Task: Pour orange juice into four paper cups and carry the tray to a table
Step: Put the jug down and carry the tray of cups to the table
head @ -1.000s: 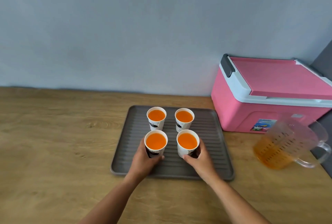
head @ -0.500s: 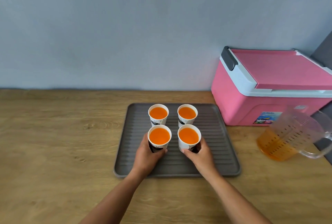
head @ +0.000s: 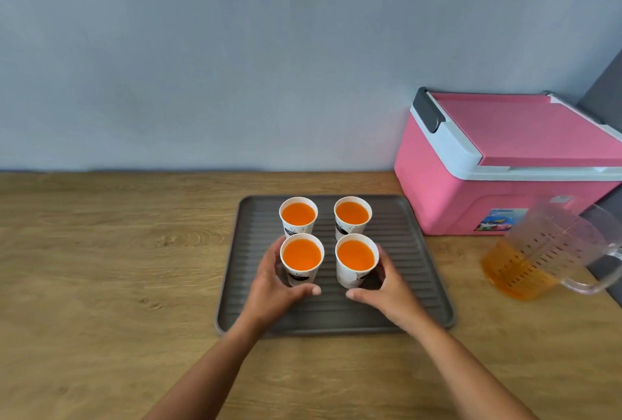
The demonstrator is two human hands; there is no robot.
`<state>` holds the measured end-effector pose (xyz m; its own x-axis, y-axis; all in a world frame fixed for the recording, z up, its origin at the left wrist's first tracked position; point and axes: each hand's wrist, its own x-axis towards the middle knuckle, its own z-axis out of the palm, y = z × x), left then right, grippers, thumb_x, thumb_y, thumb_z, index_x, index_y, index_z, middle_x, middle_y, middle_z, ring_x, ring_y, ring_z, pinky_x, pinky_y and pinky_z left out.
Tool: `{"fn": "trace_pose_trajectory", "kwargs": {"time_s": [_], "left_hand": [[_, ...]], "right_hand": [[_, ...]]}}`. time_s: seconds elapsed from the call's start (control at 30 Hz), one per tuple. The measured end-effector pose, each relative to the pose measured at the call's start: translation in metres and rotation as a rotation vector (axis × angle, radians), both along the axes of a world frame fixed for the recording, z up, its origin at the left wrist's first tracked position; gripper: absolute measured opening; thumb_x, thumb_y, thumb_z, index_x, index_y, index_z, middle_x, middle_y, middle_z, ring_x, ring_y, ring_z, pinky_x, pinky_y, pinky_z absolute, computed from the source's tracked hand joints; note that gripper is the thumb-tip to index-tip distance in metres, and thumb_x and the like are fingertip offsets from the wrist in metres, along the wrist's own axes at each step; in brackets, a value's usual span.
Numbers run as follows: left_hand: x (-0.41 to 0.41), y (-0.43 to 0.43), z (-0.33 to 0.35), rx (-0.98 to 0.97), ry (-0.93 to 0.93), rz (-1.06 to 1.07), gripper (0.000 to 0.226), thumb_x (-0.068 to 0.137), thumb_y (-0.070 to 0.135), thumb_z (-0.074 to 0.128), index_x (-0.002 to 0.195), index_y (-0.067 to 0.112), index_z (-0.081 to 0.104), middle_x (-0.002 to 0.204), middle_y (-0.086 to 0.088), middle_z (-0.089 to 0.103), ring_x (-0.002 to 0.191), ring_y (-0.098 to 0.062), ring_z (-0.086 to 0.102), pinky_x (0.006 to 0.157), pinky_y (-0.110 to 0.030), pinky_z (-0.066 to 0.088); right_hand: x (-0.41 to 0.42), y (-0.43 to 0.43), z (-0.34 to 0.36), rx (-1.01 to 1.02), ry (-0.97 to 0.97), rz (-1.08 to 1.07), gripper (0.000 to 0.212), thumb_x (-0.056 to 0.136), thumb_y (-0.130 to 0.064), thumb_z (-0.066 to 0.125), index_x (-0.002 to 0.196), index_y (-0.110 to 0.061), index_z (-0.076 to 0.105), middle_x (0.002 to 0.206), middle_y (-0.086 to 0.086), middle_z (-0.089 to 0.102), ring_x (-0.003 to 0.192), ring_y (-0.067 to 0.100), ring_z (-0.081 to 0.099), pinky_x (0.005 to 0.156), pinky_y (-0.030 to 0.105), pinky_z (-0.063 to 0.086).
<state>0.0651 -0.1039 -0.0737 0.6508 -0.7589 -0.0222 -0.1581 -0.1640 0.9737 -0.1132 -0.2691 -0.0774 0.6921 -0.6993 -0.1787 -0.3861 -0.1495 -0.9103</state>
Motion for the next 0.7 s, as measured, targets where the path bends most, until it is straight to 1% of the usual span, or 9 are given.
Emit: {"fn": "trace_pose_trajectory", "kwargs": {"time_s": [0.07,0.13,0.2,0.3,0.33,0.4,0.5,0.6,0.7], "left_hand": [[0.01,0.008,0.007,-0.03,0.016,0.056,0.111,0.049,0.068,0.081,0.143,0.033,0.033,0.141,0.008,0.046,0.131,0.0,0.042,0.108,-0.025,0.034],[0.024,0.011,0.019,-0.099,0.066,0.123,0.098,0.061,0.077,0.066,0.143,0.031,0.035,0.144,0.002,0.045,0.134,-0.008,0.041,0.114,-0.037,0.033],[0.041,0.004,0.033,-0.116,0.072,0.152,0.083,0.071,0.068,0.062,0.141,0.031,0.037,0.146,0.0,0.043,0.134,-0.011,0.042,0.114,-0.041,0.034],[0.068,-0.018,0.046,-0.016,0.0,0.061,0.078,0.077,0.049,0.074,0.143,0.031,0.036,0.149,0.0,0.04,0.136,-0.019,0.04,0.111,-0.043,0.037],[0.075,-0.026,0.047,0.03,-0.004,0.016,0.08,0.077,0.044,0.075,0.144,0.031,0.034,0.151,-0.001,0.039,0.137,-0.021,0.039,0.11,-0.044,0.038],[0.084,-0.038,0.049,0.116,0.002,-0.061,0.083,0.077,0.042,0.076,0.146,0.033,0.031,0.153,-0.003,0.036,0.137,-0.025,0.038,0.107,-0.046,0.04],[0.089,-0.05,0.051,0.177,-0.007,-0.143,0.087,0.077,0.039,0.077,0.148,0.033,0.028,0.153,-0.005,0.037,0.135,-0.027,0.043,0.105,-0.045,0.041],[0.088,-0.057,0.05,0.197,-0.005,-0.183,0.087,0.077,0.029,0.079,0.148,0.03,0.029,0.148,-0.005,0.044,0.124,-0.023,0.052,0.103,-0.043,0.043],[0.087,-0.06,0.049,0.19,0.005,-0.194,0.082,0.077,0.023,0.079,0.145,0.032,0.035,0.137,-0.004,0.052,0.109,-0.017,0.06,0.09,-0.034,0.048]], "right_hand": [[-0.008,-0.011,0.015,0.027,-0.003,0.001,0.137,0.04,-0.06,0.09,0.154,-0.032,0.019,0.149,-0.013,0.041,0.136,0.007,0.038,0.116,0.038,0.032],[-0.01,-0.023,0.035,0.048,-0.079,-0.028,0.139,0.038,-0.072,0.084,0.154,-0.028,0.021,0.152,-0.007,0.038,0.138,0.007,0.036,0.117,0.038,0.029],[-0.004,-0.036,0.054,0.049,-0.143,-0.056,0.128,0.046,-0.074,0.08,0.152,-0.026,0.027,0.154,-0.002,0.038,0.139,0.01,0.038,0.117,0.041,0.031],[0.016,-0.052,0.072,0.011,-0.131,-0.045,0.095,0.074,-0.045,0.079,0.152,-0.024,0.028,0.156,0.002,0.037,0.139,0.016,0.039,0.112,0.036,0.036],[0.024,-0.057,0.074,-0.007,-0.108,-0.033,0.09,0.078,-0.037,0.077,0.152,-0.024,0.028,0.156,0.003,0.036,0.139,0.017,0.04,0.109,0.034,0.038],[0.039,-0.064,0.074,-0.022,-0.045,-0.002,0.087,0.081,-0.035,0.076,0.152,-0.025,0.027,0.157,0.004,0.035,0.14,0.018,0.039,0.107,0.035,0.039],[0.054,-0.07,0.071,-0.011,0.047,0.042,0.091,0.079,-0.04,0.077,0.153,-0.028,0.025,0.158,0.003,0.034,0.141,0.021,0.038,0.109,0.04,0.04],[0.062,-0.073,0.066,-0.015,0.097,0.067,0.098,0.074,-0.045,0.08,0.153,-0.03,0.023,0.155,0.001,0.039,0.137,0.021,0.041,0.106,0.042,0.042],[0.064,-0.074,0.063,-0.03,0.107,0.079,0.096,0.075,-0.041,0.081,0.152,-0.03,0.025,0.151,0.0,0.044,0.134,0.021,0.044,0.1,0.038,0.045]]}}
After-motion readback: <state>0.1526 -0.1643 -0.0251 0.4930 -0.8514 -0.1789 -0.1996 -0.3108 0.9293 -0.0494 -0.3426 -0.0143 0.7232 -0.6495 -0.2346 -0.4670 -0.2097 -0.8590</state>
